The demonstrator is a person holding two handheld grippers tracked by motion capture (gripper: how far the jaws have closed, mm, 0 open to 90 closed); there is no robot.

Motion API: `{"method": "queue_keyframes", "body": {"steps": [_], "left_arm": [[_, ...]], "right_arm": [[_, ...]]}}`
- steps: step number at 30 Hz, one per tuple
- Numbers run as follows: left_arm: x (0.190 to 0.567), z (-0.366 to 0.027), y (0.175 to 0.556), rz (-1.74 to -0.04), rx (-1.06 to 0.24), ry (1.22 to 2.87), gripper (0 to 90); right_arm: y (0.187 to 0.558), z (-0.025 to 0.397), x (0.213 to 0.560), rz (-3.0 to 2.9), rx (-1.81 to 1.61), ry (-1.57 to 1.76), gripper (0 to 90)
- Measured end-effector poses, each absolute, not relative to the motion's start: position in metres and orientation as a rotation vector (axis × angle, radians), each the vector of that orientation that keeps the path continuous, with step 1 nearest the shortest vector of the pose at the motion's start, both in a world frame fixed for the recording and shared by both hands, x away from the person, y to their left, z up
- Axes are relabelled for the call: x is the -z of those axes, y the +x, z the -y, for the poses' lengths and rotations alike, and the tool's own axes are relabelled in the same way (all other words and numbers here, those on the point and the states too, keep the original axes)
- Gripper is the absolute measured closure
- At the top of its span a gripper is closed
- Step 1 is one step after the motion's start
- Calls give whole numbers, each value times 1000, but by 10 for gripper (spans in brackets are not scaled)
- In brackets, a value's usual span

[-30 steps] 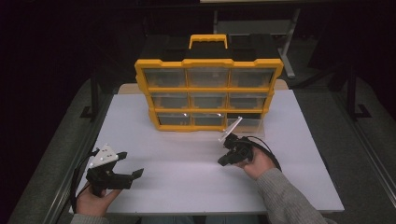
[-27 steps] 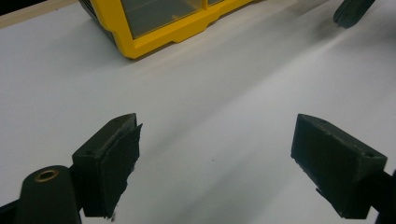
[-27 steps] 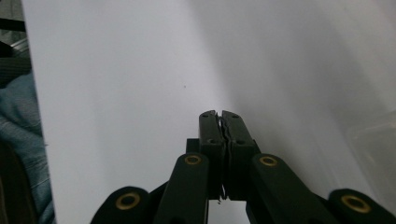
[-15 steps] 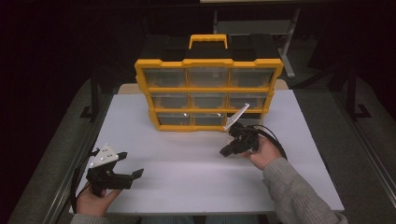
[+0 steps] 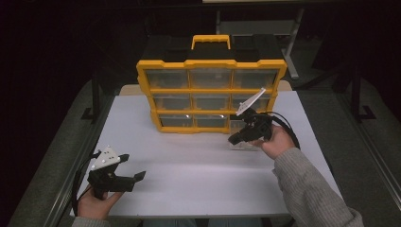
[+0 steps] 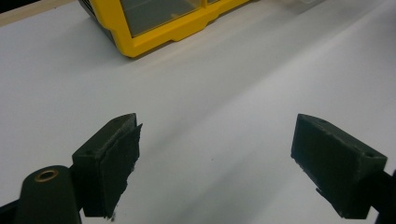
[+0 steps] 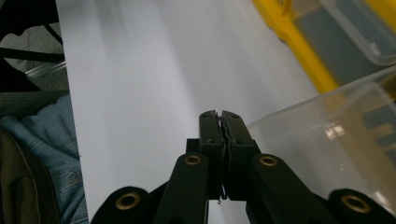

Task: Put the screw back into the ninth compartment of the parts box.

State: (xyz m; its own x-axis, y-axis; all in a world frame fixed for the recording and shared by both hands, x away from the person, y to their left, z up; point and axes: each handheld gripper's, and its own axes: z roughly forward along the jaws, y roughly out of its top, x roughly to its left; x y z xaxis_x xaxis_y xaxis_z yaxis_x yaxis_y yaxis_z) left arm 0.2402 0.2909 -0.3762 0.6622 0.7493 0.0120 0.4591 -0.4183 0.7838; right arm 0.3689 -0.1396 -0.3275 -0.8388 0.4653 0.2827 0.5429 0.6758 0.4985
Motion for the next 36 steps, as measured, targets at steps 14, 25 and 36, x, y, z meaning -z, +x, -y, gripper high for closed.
{"method": "queue_keyframes", "body": {"steps": [14,25,36], "left_arm": [[377,-291,241,-932,-462,2089,149],[377,-290,241,-932,-463,2086,149],[377,-291,241,-934,-460,2086,149]], "right_arm": [[385,162,309,2761,882,-953,872],[403,176,320,2834,1013,-860,871],[408,182,330,2836,1001,-914,870]]}}
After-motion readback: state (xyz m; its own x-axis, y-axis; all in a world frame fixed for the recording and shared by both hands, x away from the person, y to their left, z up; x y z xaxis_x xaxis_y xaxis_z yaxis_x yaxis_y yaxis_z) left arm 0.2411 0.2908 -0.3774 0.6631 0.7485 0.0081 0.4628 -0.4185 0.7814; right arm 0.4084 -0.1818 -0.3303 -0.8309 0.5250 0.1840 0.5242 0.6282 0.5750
